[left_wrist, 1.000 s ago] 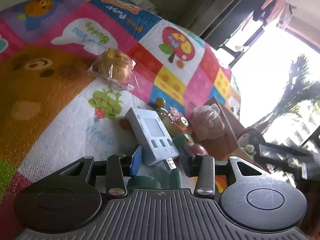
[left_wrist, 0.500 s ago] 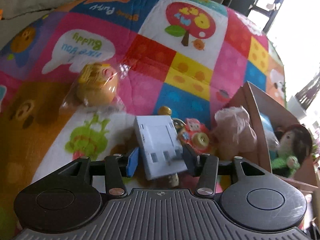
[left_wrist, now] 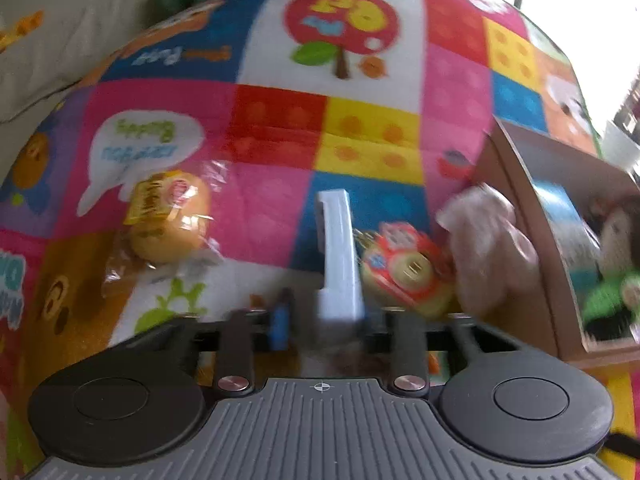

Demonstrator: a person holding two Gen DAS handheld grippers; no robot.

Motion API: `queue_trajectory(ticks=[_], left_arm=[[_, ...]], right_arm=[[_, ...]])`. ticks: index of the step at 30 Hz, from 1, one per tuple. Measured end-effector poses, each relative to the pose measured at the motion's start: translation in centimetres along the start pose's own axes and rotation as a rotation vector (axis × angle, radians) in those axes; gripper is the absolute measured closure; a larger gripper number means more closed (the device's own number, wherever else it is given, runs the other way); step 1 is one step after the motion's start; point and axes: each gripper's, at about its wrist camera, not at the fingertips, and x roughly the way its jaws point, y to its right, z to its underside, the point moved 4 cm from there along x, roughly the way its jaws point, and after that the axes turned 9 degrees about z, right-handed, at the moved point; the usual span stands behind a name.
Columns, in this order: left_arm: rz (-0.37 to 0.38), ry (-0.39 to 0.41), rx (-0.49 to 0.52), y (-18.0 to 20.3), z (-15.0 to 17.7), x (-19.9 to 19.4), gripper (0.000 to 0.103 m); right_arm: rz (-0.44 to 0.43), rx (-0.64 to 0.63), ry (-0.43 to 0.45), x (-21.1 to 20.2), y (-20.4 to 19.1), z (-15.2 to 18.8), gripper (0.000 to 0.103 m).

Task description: Organize objects

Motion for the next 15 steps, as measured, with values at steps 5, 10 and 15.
queue_trajectory(ticks=[5, 10, 15], left_arm=[[0.111, 0.055, -0.062, -1.2, 0.6, -1.8, 0.083], [0.209, 0.17, -0.014, -0.8, 2.3, -8.4, 0.083], [0.298, 0.182, -0.027, -0.8, 6.4, -13.5, 0.083]], right_arm=[[-0.007, 0.004, -0.008, 0.0, 0.1, 0.0, 0.0], [0.006, -0.026, -0.019, 0.2, -0.2, 0.0, 0.0], [0.049, -0.083, -0.028, 0.3, -1.1, 0.2, 0.0]])
